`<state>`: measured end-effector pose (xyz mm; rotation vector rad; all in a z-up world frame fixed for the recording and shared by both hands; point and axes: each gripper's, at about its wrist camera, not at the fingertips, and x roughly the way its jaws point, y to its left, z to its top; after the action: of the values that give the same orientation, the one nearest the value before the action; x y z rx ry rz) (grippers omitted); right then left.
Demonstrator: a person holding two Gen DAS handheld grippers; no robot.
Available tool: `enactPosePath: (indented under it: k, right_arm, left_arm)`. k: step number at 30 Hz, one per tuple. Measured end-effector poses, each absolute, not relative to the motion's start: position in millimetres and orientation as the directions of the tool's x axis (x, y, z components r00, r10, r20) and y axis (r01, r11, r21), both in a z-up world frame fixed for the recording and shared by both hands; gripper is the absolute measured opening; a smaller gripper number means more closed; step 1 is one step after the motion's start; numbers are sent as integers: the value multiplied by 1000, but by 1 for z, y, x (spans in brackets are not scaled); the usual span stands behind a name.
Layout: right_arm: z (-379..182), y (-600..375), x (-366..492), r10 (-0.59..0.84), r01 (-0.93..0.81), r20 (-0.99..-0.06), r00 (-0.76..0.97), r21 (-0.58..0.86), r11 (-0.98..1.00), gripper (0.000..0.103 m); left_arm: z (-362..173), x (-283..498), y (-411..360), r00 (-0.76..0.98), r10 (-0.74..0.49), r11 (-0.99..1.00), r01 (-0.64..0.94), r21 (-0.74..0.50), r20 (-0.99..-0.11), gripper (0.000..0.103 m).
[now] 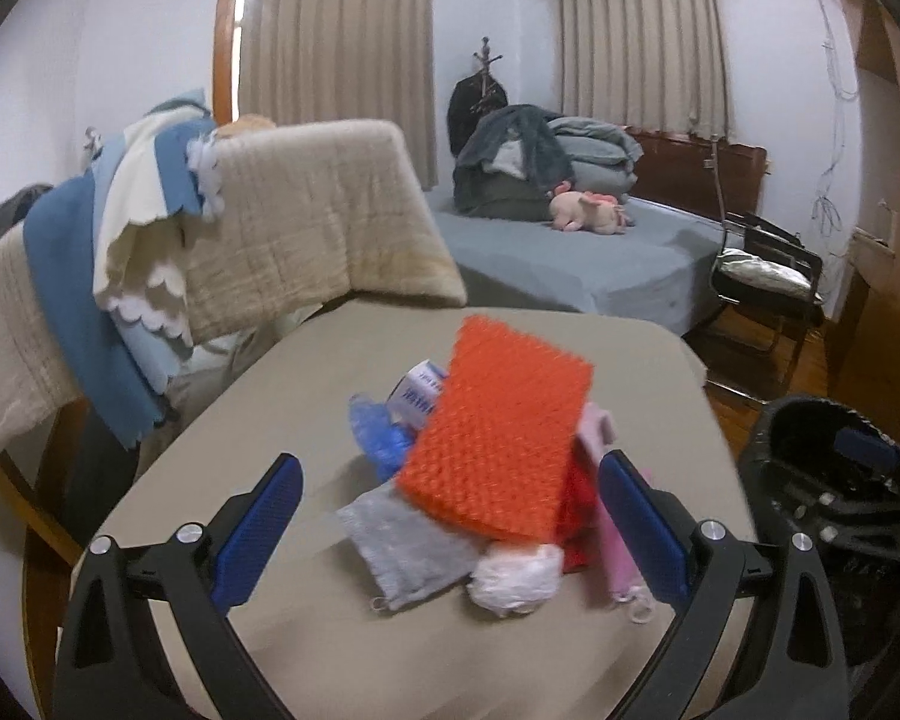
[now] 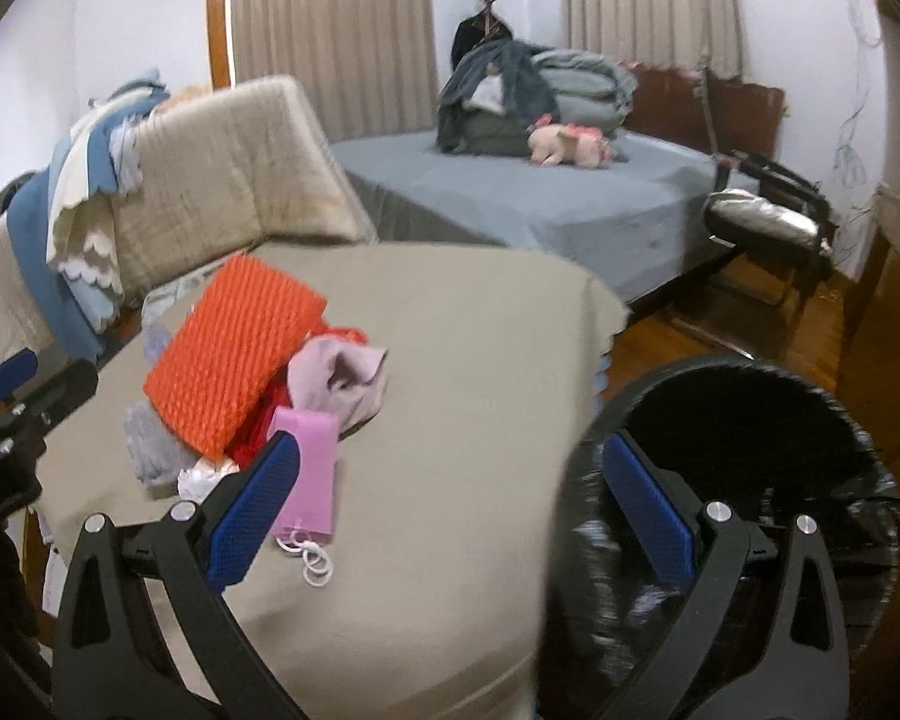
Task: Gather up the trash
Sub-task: 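Grasp the orange mesh scrubber with the left tool while the right grasps the pink mask, then carry scrubber and mask over the bin and open both tools to drop them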
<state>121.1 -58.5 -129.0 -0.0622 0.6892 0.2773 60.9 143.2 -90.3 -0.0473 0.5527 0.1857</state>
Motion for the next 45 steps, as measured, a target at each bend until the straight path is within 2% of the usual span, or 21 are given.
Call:
enactPosePath:
  k: [6,8,10,14,16,17,19,20,21,22,25,28,36,42,45]
  right_arm:
    - [-159,-24,133,248,-316,-687,683,27,948,93]
    - [-164,-15,135,258,-335,-697,669,27,942,90]
    - [-167,-8,137,275,-357,-703,656,32,934,85]
    - [-176,4,143,288,-385,-722,629,32,922,81]
    - [-183,9,146,301,-404,-738,604,42,914,67]
    - [-186,10,148,311,-413,-749,585,54,909,64]
    - [-191,12,150,338,-429,-761,554,86,899,46]
    - [-193,12,151,354,-442,-765,537,103,891,41]
    - [-194,13,151,365,-452,-768,526,111,885,30]
    - [-194,12,150,375,-459,-768,519,120,880,24]
    - [-189,6,148,390,-462,-759,521,133,877,16]
    - [-180,-4,148,385,-445,-746,543,133,886,16]
    - [-162,-23,160,359,-410,-713,603,108,905,16]
    - [-159,-25,162,354,-414,-708,610,96,905,16]
    - [-159,-25,162,355,-413,-709,609,99,905,16]
  left_arm:
    - [-111,69,158,808,180,978,-208,14,-561,94]
    - [-118,69,163,799,176,978,-207,12,-575,91]
    - [-123,70,167,792,176,977,-212,8,-584,90]
    - [-128,70,172,785,180,975,-220,3,-592,90]
    - [-131,71,174,783,177,975,-222,-2,-597,90]
    - [-131,71,174,781,176,975,-222,-3,-599,90]
    - [-132,71,174,779,172,976,-219,-5,-603,90]
    - [-133,72,174,778,167,977,-214,-5,-606,90]
    - [-133,73,172,777,164,978,-210,-5,-608,90]
    - [-134,74,171,776,159,979,-204,-5,-610,90]
    - [-136,82,166,776,139,983,-182,-7,-616,90]
    - [-137,91,161,779,124,986,-167,-13,-614,90]
    - [-144,127,154,770,87,991,-133,-25,-632,75]
    - [-152,141,156,751,42,991,-113,-65,-659,52]
    - [-150,138,153,761,52,993,-110,-50,-646,34]
